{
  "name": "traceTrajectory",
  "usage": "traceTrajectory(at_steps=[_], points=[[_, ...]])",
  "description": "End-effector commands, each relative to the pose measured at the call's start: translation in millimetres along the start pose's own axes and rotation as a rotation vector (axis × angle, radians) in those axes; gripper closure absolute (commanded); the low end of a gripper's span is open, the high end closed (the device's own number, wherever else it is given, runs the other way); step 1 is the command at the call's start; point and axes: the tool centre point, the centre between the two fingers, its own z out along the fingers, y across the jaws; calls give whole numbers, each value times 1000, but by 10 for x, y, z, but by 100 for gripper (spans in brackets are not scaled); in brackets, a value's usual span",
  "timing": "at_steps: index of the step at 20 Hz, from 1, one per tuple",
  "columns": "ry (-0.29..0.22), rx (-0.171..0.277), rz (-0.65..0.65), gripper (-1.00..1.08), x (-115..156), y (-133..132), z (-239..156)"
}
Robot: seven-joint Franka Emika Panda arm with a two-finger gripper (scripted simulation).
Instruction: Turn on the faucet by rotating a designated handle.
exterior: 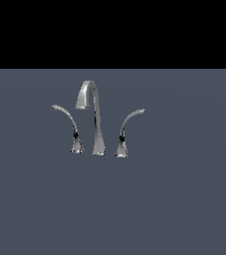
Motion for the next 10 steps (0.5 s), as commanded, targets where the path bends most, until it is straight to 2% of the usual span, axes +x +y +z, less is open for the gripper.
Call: traceTrajectory(at_steps=[1,10], points=[[0,0,0,108,0,0,0],[-8,-28,41,108,-30,58,-6]])
